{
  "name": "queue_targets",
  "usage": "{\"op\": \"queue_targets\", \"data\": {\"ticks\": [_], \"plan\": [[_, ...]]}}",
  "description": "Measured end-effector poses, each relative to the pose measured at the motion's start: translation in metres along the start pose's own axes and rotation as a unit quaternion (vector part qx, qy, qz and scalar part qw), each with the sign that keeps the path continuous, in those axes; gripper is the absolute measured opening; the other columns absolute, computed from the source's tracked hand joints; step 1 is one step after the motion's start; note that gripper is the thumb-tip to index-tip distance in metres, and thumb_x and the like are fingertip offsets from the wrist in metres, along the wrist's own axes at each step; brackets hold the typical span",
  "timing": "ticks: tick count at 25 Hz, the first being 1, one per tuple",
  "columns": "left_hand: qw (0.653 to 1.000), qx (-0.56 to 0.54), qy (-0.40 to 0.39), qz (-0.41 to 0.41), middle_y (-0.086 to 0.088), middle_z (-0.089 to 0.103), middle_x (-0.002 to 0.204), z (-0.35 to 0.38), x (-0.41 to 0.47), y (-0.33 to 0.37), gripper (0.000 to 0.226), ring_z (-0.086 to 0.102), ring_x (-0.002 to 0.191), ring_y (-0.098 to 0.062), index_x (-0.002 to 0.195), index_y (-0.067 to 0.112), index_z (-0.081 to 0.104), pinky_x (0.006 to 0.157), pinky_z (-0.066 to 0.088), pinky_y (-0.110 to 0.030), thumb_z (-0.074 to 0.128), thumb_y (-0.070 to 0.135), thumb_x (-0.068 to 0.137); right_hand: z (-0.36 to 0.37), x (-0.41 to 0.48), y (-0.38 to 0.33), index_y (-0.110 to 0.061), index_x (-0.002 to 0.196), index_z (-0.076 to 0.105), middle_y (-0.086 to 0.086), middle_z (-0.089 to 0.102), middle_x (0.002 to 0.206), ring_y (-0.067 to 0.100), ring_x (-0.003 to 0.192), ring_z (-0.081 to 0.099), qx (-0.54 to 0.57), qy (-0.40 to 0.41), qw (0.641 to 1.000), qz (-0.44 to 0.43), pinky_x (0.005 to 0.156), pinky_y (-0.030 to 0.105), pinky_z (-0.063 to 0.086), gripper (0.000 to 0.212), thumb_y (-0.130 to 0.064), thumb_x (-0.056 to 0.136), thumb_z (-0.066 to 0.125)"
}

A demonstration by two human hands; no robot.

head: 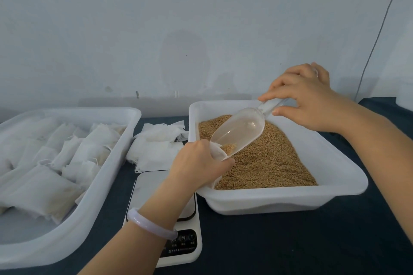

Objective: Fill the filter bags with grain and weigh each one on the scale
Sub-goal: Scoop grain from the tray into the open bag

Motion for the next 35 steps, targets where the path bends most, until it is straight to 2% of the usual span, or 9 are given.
{"op": "queue_targets", "data": {"ticks": [3,7,12,17,25,29,32,35], "plan": [[1.0,0.002,0.003,0.002,0.003,0.061,0.083,0.001,0.0,-0.001,0.036,0.061,0.084,-0.02,0.081,0.024,0.05,0.065,0.045,-0.026,0.064,0.056,0.074,0.0,-0.001,0.001,-0.038,0.112,0.065,-0.018,0.05,0.104,0.013,0.123,0.027,0.003,0.006,1.0,0.006,0.111,0.042,-0.008,0.032,-0.027,0.083,0.068],[1.0,0.022,-0.002,-0.004,0.0,0.061,0.089,0.002,0.001,-0.001,0.05,0.059,0.086,-0.022,0.098,0.014,0.055,0.067,0.046,-0.028,0.062,0.057,0.075,-0.001,-0.002,0.004,-0.038,0.112,0.065,-0.017,0.051,0.106,0.013,0.123,0.027,0.007,0.006,1.0,0.016,0.111,0.042,-0.007,0.031,-0.026,0.083,0.067],[0.999,0.029,-0.018,-0.002,0.007,0.048,0.072,0.002,0.001,0.001,0.036,0.052,0.077,-0.02,0.079,0.021,0.043,0.058,0.036,-0.026,0.062,0.052,0.077,-0.001,-0.002,0.004,-0.037,0.111,0.066,-0.017,0.051,0.104,0.011,0.121,0.027,0.005,0.013,1.0,0.001,0.112,0.044,-0.004,0.033,-0.026,0.081,0.07],[0.999,0.034,-0.018,-0.014,0.001,0.05,0.082,0.004,0.002,0.0,0.038,0.055,0.084,-0.024,0.088,0.017,0.043,0.064,0.037,-0.026,0.06,0.05,0.078,0.001,0.0,0.002,-0.036,0.111,0.066,-0.016,0.052,0.104,0.012,0.122,0.027,0.008,0.01,1.0,-0.002,0.112,0.044,-0.005,0.033,-0.025,0.08,0.071],[0.998,0.055,-0.035,-0.025,0.003,0.045,0.077,0.006,0.004,-0.001,0.041,0.049,0.078,-0.022,0.091,0.017,0.042,0.063,0.037,-0.027,0.061,0.051,0.076,0.002,-0.001,-0.005,-0.034,0.112,0.067,-0.017,0.05,0.103,0.018,0.122,0.031,-0.019,0.032,0.998,-0.045,0.111,0.044,-0.008,0.036,-0.02,0.079,0.072],[0.998,0.045,-0.029,-0.023,0.01,0.037,0.07,0.006,0.002,-0.001,0.038,0.048,0.076,-0.021,0.09,0.016,0.042,0.062,0.036,-0.028,0.058,0.049,0.078,0.006,0.001,0.008,-0.04,0.109,0.064,-0.017,0.051,0.105,0.013,0.124,0.027,0.013,-0.006,1.0,0.015,0.112,0.041,-0.004,0.032,-0.025,0.081,0.07],[0.999,0.03,-0.03,-0.016,0.008,0.038,0.07,0.005,0.002,-0.003,0.029,0.051,0.078,-0.023,0.087,0.015,0.042,0.062,0.035,-0.029,0.055,0.041,0.085,0.017,-0.008,0.028,-0.051,0.101,0.055,-0.016,0.052,0.111,0.014,0.125,0.027,0.062,-0.059,0.992,0.093,0.111,0.042,0.009,0.032,-0.028,0.083,0.068],[0.999,0.011,-0.039,-0.01,0.005,0.041,0.072,0.005,0.003,-0.006,0.025,0.052,0.079,-0.024,0.083,0.014,0.042,0.062,0.035,-0.031,0.051,0.035,0.091,0.04,-0.021,0.039,-0.051,0.101,0.052,-0.01,0.056,0.121,0.016,0.126,0.03,0.109,-0.119,0.973,0.167,0.106,0.043,0.02,0.03,-0.029,0.085,0.065]]}}
Point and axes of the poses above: each hand's wrist, its own x-axis towards the middle knuckle, its own z-axis out of the palm, y = z × x, the point moved 2 cm from there along x, towards the middle knuckle
